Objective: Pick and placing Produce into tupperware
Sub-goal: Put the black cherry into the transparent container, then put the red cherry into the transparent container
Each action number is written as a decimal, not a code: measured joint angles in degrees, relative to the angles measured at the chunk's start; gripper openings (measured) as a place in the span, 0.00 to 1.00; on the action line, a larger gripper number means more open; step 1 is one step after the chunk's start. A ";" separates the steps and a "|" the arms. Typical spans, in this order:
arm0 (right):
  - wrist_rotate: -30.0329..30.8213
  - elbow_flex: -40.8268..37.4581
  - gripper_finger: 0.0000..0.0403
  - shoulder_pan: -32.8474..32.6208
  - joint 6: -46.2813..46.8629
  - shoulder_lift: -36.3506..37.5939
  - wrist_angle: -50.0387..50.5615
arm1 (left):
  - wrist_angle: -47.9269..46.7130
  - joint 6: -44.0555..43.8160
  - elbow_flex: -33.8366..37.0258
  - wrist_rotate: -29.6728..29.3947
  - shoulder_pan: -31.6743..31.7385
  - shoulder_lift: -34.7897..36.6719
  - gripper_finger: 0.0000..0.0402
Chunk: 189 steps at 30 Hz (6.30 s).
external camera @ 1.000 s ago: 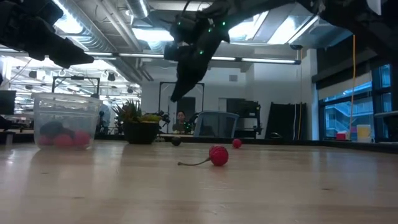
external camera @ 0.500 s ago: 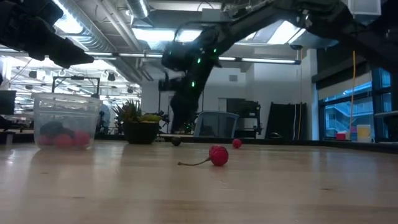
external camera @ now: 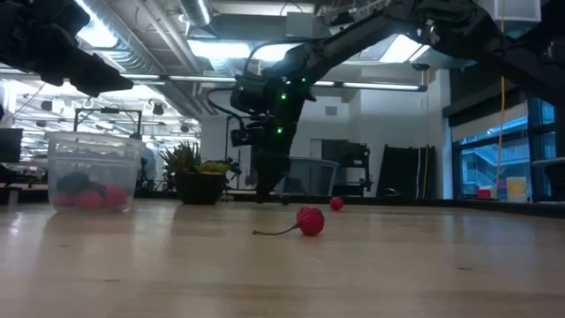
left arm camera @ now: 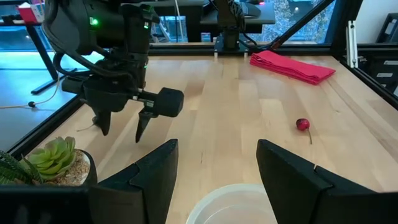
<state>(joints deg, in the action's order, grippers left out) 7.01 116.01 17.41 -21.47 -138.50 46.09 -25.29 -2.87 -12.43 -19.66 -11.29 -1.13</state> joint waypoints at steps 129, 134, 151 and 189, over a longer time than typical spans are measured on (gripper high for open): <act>-23.19 17.55 0.28 -17.85 -3.03 -5.39 -20.14 | 0.06 0.04 0.02 -0.87 0.00 0.02 0.53; -23.19 17.55 0.28 -16.49 -2.82 -6.87 -21.70 | 0.04 0.04 0.02 -0.87 0.00 0.00 0.53; -23.17 17.55 0.34 -14.78 -1.05 -9.66 -22.75 | 0.04 0.06 0.00 -0.85 0.02 0.01 0.53; -20.97 16.39 0.41 -10.65 -1.04 6.29 33.66 | 0.06 -0.02 0.02 -0.37 0.00 0.00 0.53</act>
<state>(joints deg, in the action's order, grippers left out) -13.97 132.40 6.76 -22.52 -132.20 79.75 -25.23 -2.90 -12.40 -20.03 -11.28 -1.13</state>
